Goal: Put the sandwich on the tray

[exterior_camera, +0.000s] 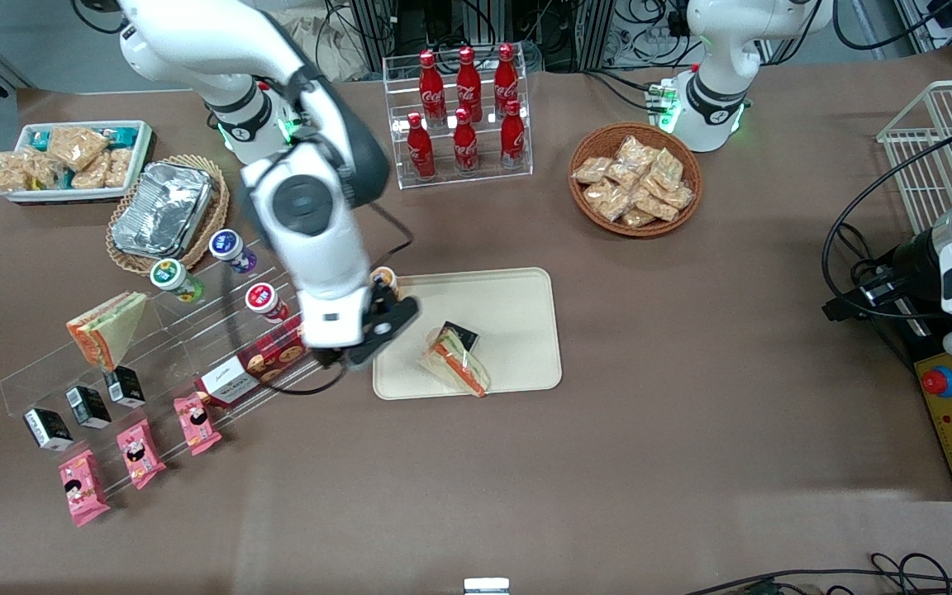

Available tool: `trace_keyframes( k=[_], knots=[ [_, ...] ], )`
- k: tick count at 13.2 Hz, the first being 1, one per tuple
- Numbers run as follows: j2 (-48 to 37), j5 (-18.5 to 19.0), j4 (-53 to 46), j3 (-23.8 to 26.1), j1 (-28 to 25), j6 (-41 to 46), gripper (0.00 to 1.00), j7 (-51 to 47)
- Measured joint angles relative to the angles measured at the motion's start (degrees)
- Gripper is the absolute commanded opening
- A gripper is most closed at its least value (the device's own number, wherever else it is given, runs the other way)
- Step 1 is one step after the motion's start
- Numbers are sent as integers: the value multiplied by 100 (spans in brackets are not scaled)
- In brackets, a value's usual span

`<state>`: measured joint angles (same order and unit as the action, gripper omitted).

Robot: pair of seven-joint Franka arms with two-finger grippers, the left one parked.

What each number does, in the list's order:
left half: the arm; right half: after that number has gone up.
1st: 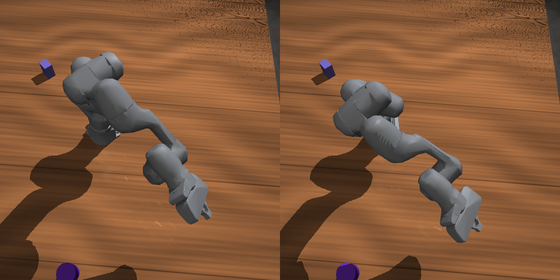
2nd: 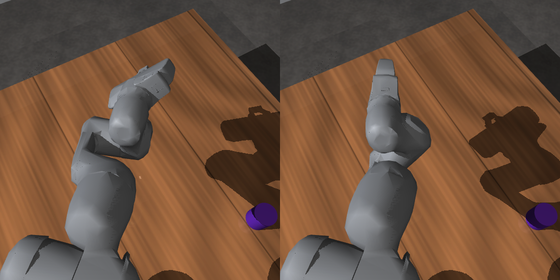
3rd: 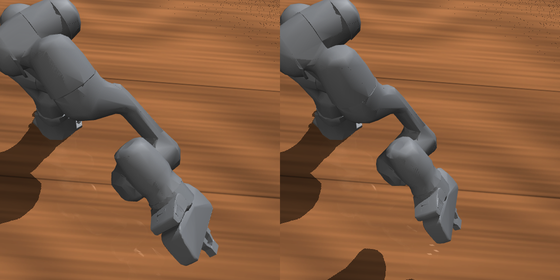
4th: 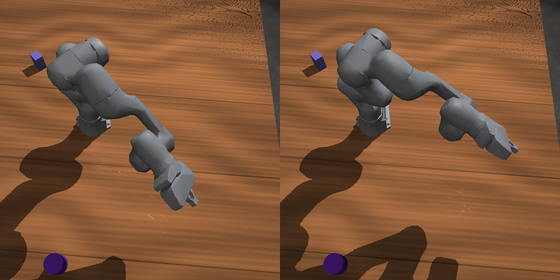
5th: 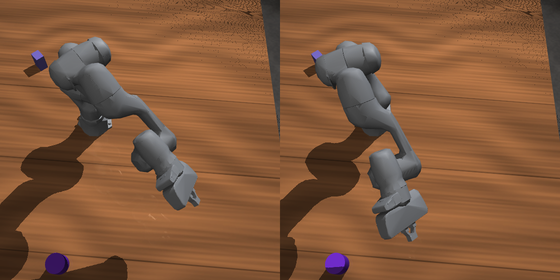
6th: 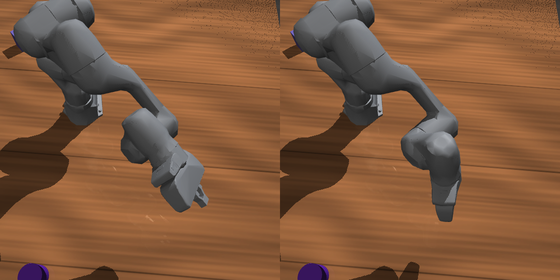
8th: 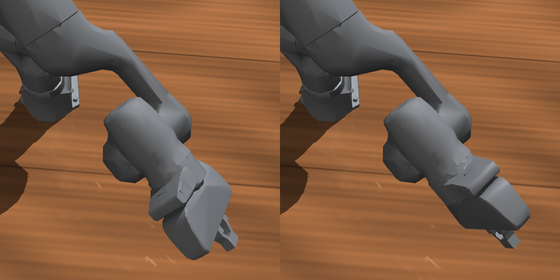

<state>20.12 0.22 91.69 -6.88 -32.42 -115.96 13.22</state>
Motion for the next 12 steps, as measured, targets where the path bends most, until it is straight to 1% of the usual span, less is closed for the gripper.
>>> trace_keyframes(
  k=[3,4,5,8,10,12],
  knots=[
    [-353,-697,-32,-33,839,437,99,-23],
    [-434,-898,-57,-45,1122,637,99,-24],
    [-491,-1004,-119,-51,1400,845,99,-23],
    [-569,-1037,-594,-113,2090,1668,99,-30],
    [-587,-990,-818,-359,2250,2051,99,-29],
    [-634,-931,-973,-540,2272,2340,99,-30]
  ],
)
